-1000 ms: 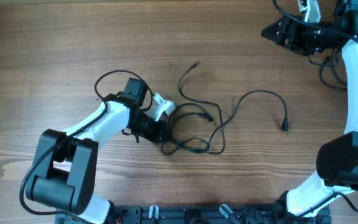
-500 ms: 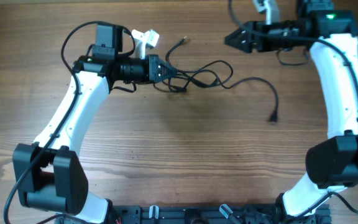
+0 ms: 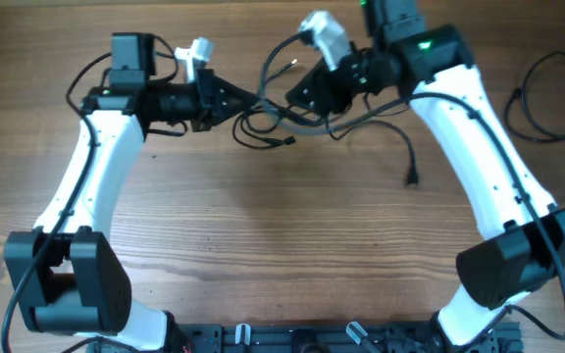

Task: Untangle cables

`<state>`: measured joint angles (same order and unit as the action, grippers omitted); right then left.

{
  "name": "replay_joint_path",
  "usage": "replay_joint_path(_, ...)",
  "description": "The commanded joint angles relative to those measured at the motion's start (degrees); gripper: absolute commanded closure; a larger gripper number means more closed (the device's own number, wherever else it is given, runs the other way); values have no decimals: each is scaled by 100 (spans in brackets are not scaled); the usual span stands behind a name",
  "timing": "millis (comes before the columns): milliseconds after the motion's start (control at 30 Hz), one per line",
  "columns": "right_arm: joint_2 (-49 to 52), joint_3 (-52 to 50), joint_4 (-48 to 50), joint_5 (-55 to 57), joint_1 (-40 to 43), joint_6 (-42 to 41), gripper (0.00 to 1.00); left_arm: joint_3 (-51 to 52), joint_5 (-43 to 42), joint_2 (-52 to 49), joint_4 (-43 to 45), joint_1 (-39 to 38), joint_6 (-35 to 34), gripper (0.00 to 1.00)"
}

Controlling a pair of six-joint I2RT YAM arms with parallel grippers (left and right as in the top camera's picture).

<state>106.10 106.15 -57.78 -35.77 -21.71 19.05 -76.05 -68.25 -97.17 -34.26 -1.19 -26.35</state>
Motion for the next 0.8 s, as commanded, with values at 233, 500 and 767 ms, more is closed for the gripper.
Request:
replay_joint_path(233, -37, -4, 39, 369, -586, 645, 55, -127, -1080, 85, 24, 245, -136, 96)
replay_joint_path(500, 57, -13, 33, 369, -647, 627, 78, -127, -1078, 85, 28, 267, -133, 96)
replay_joint_path(767, 192, -79, 55, 372, -647, 501, 76, -127, -1080, 85, 26, 267, -138, 96)
